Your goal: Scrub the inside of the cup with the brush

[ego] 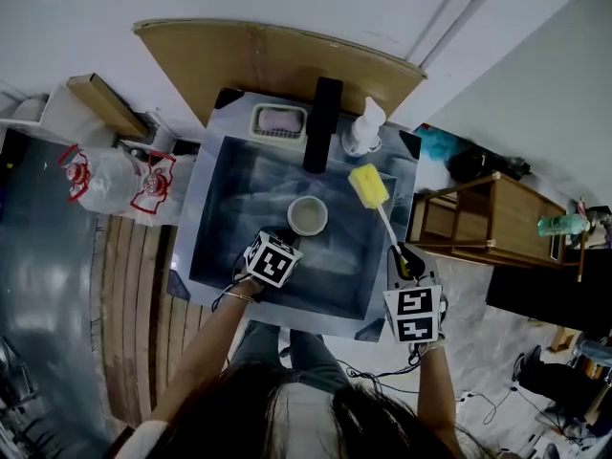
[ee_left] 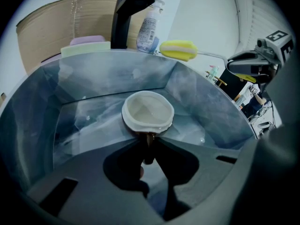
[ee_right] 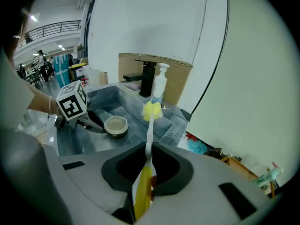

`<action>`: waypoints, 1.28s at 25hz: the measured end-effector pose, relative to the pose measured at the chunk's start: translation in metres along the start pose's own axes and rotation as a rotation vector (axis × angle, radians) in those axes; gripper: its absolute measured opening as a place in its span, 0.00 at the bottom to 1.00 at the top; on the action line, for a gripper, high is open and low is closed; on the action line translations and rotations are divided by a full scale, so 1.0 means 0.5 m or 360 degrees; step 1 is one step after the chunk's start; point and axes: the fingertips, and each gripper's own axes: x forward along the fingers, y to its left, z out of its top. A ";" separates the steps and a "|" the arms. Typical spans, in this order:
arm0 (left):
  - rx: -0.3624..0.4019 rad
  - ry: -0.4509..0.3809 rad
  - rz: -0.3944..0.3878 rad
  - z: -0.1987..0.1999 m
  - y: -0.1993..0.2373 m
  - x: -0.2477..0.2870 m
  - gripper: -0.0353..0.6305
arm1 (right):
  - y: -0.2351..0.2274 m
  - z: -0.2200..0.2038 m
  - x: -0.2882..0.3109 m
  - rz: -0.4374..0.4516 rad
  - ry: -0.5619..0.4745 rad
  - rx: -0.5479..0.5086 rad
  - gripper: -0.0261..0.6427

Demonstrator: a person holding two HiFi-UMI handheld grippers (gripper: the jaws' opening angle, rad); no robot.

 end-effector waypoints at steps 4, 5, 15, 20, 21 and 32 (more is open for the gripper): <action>0.0003 0.0003 0.0002 0.001 0.000 0.000 0.16 | 0.030 0.010 0.002 0.0092 0.0037 -0.0119 0.13; 0.0003 0.0002 0.0001 0.001 0.000 0.000 0.16 | 0.037 0.012 0.003 0.0116 0.0058 -0.0154 0.13; -0.0003 0.0003 -0.0004 0.000 0.000 0.000 0.16 | 0.103 0.030 0.014 0.0339 0.0227 -0.0498 0.12; -0.0011 -0.0002 -0.0014 0.000 -0.002 0.001 0.16 | 0.126 0.029 0.022 0.0425 0.0338 -0.0652 0.12; -0.0011 -0.0002 -0.0016 0.000 -0.002 0.001 0.16 | 0.131 0.030 0.024 0.0436 0.0355 -0.0686 0.12; -0.0014 0.0007 -0.0014 0.000 0.000 -0.001 0.16 | 0.177 0.072 0.068 0.0594 0.0529 -0.0979 0.12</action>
